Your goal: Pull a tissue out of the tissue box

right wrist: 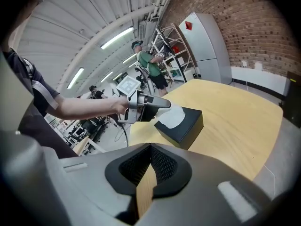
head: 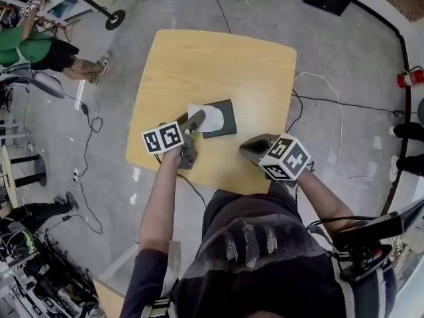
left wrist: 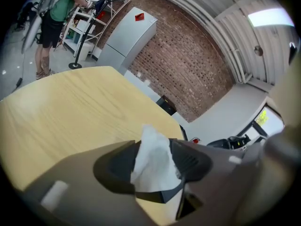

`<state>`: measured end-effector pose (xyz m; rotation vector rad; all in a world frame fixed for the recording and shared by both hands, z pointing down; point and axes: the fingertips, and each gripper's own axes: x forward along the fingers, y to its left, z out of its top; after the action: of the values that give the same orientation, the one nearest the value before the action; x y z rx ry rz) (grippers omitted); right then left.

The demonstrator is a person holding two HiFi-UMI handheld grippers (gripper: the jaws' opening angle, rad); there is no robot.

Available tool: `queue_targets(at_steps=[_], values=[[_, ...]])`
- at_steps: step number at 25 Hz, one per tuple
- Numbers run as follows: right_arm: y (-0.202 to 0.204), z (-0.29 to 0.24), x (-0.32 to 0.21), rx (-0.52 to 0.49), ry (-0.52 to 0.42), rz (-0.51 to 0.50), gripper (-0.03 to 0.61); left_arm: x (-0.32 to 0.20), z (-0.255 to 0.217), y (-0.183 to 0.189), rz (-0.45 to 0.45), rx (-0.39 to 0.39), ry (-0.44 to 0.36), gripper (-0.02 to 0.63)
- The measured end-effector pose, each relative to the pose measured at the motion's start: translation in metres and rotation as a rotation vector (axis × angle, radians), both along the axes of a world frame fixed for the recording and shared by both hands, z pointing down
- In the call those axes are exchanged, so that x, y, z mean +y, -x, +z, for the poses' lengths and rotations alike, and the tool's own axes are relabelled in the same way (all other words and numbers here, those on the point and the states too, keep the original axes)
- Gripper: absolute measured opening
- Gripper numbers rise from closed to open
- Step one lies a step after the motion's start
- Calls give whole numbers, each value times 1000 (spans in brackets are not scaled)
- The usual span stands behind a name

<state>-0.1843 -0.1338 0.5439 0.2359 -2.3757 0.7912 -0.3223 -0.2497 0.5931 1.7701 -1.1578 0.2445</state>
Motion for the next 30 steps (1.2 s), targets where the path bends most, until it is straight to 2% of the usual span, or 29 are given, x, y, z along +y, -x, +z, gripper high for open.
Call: queue_targets(at_steps=[3,6,13,18,30], values=[[-1,-2,2,3,0,-1,-2,1,-5,1,-28,20,-18,198],[0,-5,4,7,-7,-3,-2,2,-12,4,-53,52,-29,182],[0,-1,9,7,-5,-12,-2,8,-16,10,-53,50,-38,85],[4,-2,14,6,-9,-24,-2,11,-19,10,-27,19,-50,15],[4,-3,14,1,-12,-25,-2,9,-29,7,1,-13,-61,5]])
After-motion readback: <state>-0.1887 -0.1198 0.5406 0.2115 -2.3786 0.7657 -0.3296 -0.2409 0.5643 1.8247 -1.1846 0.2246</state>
